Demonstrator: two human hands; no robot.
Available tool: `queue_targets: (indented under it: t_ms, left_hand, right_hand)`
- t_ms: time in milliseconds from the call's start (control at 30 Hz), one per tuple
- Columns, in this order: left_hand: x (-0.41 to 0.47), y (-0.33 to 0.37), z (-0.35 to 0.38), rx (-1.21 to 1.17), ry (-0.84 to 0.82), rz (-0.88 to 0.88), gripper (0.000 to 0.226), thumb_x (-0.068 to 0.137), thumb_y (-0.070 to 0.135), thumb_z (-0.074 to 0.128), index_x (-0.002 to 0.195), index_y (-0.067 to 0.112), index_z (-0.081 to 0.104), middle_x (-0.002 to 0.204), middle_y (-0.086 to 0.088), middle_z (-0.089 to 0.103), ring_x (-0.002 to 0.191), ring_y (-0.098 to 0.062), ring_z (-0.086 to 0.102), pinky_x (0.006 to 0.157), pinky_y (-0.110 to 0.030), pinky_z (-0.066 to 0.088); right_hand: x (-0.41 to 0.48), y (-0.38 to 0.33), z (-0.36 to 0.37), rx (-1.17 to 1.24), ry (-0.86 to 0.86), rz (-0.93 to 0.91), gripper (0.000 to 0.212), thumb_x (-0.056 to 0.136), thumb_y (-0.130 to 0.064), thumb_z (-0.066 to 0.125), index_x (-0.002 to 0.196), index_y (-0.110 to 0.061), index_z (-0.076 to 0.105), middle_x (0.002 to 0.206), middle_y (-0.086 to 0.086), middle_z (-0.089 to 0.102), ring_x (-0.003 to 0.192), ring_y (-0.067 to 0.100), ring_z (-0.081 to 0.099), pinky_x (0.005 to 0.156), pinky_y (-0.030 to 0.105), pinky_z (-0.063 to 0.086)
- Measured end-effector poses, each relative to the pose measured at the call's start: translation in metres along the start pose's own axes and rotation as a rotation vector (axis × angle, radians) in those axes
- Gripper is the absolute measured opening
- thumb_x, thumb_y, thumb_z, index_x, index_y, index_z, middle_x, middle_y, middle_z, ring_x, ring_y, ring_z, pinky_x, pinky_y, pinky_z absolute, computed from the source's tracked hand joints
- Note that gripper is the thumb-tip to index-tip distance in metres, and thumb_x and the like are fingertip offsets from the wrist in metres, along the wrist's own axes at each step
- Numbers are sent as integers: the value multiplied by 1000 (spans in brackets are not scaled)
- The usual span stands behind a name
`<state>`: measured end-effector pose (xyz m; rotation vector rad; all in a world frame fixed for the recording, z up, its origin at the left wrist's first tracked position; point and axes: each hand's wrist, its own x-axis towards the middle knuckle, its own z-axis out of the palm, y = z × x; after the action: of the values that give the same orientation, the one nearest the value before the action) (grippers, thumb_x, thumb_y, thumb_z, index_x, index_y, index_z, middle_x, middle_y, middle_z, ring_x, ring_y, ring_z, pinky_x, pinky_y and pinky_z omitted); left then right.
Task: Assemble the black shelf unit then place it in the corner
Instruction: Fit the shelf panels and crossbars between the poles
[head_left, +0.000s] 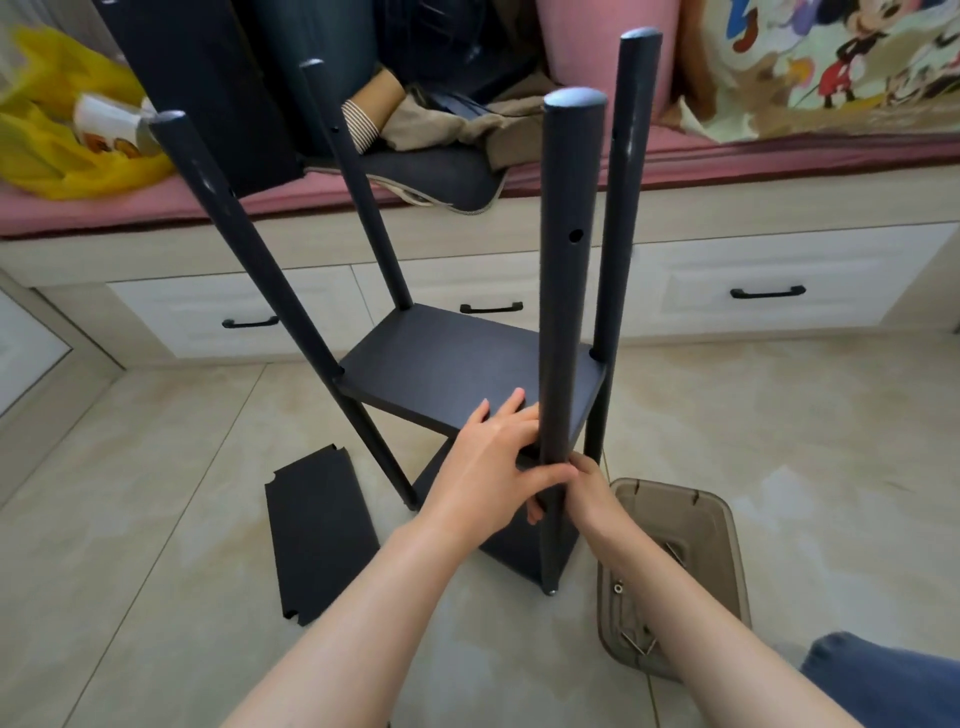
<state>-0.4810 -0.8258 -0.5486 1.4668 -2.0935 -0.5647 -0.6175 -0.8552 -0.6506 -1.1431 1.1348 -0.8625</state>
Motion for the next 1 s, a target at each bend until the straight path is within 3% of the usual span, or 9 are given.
queue_targets:
  t_ms: [100, 200, 300, 400, 500, 633, 800, 900, 1000]
  left_hand:
    - [9, -5, -20, -39, 4, -56, 45, 89, 39, 73, 132, 26, 65, 150, 11, 52, 148, -7, 25, 114, -13, -4]
    - [18, -10, -42, -55, -25, -106, 46, 88, 37, 75, 131, 25, 65, 145, 7, 58, 142, -17, 42, 114, -13, 11]
    - [21, -20, -65, -89, -37, -145, 49, 86, 35, 78, 132, 25, 66, 136, 12, 63, 116, -2, 57, 94, 5, 28]
    - [25, -33, -87, -131, -40, -194, 49, 85, 36, 79, 132, 30, 66, 137, 22, 59, 119, 8, 52, 87, 7, 33]
    - [30, -47, -107, -177, -9, -234, 45, 85, 36, 78, 129, 32, 68, 133, 31, 57, 125, 9, 50, 94, 1, 33]
    - [38, -67, -127, -230, 29, -289, 44, 85, 38, 77, 128, 35, 66, 115, 44, 59, 116, 21, 51, 90, -1, 40]
    - [48, -89, -145, -277, 85, -375, 39, 84, 45, 75, 123, 40, 69, 115, 33, 68, 113, 9, 61, 91, -12, 40]
    - [50, -99, -157, -281, 118, -413, 40, 85, 46, 74, 124, 38, 69, 110, 30, 71, 105, 11, 64, 86, -10, 39]
    - [48, -107, -167, -278, 155, -431, 39, 86, 44, 75, 123, 34, 71, 103, 27, 74, 99, 13, 65, 88, -11, 42]
  right_hand:
    - [10, -18, 8, -27, 9, -15, 41, 106, -33, 31, 111, -4, 59, 60, 9, 65, 52, 27, 62, 55, 34, 53]
    - [19, -37, 17, -54, 4, -20, 39, 106, -30, 28, 113, -3, 55, 62, 9, 66, 54, 29, 62, 59, 44, 55]
    - [27, -55, 31, -140, -27, -21, 38, 106, -32, 25, 109, -9, 56, 64, 11, 68, 59, 32, 63, 70, 53, 55]
    - [33, -73, 46, -178, -55, -22, 38, 107, -32, 22, 106, -10, 53, 59, 10, 66, 55, 27, 63, 69, 49, 54]
    - [41, -93, 61, -217, -62, -24, 39, 108, -31, 21, 108, -6, 50, 57, 12, 66, 52, 25, 63, 61, 38, 52]
    - [51, -110, 75, -261, -60, -80, 38, 109, -26, 21, 106, 1, 47, 65, 21, 69, 57, 28, 65, 67, 39, 56]
    - [69, -111, 85, -229, -44, -135, 30, 108, -23, 23, 94, -8, 44, 63, 16, 69, 57, 29, 66, 62, 35, 56]
    - [76, -110, 89, -197, -62, -114, 28, 108, -21, 24, 92, -8, 43, 69, 19, 71, 63, 33, 68, 64, 35, 58]
    - [79, -112, 97, -239, -74, -144, 28, 108, -21, 24, 93, -7, 43, 68, 17, 70, 56, 24, 65, 61, 32, 56]
